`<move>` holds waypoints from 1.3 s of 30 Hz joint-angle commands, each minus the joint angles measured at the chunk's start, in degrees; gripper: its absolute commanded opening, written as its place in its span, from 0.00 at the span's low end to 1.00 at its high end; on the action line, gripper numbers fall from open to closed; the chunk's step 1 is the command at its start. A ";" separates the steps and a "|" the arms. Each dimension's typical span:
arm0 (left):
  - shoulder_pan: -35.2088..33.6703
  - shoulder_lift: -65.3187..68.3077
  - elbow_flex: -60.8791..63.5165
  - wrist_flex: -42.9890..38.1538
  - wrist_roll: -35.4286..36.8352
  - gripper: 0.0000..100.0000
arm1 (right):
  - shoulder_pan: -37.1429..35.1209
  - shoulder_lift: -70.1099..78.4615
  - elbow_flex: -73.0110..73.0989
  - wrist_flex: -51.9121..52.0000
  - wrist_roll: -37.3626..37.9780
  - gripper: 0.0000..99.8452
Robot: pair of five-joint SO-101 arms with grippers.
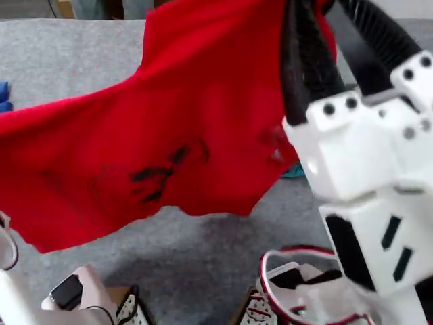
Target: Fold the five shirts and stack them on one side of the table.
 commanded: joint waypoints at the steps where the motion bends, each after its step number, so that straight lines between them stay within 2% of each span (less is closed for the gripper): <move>1: -3.21 -0.09 0.75 -0.09 -2.37 0.03 | 0.53 -0.92 3.47 1.23 1.05 0.01; 4: -2.77 0.00 4.53 -0.18 -2.29 0.03 | 2.02 -0.92 9.89 0.79 1.05 0.01; 7: 1.71 0.70 13.67 -1.49 -2.20 0.03 | 2.64 -0.92 18.42 -2.73 1.05 0.01; 9: 4.97 0.35 24.92 -9.67 -2.20 0.03 | 2.73 -0.92 25.10 -7.38 1.05 0.01; 12: 2.86 -0.97 36.70 -23.38 -2.37 0.03 | 2.73 -1.45 32.57 -15.56 1.05 0.01; 15: 1.27 -3.52 38.37 -27.43 -2.64 0.03 | 2.73 -1.45 33.63 -20.40 1.05 0.01; 22: 1.27 -9.58 36.88 -27.34 -2.73 0.03 | 2.73 -2.24 27.74 -24.09 0.97 0.01; 25: 1.27 -12.04 36.88 -24.70 -2.73 0.03 | 2.64 -2.24 23.25 -23.56 0.97 0.01; 35: 0.92 -22.24 36.79 -16.97 -6.07 0.03 | 2.55 -2.24 5.85 -9.76 1.05 0.01; 39: 1.01 -25.14 36.97 -14.95 -7.03 0.03 | 2.64 -1.98 3.91 -6.51 2.11 0.01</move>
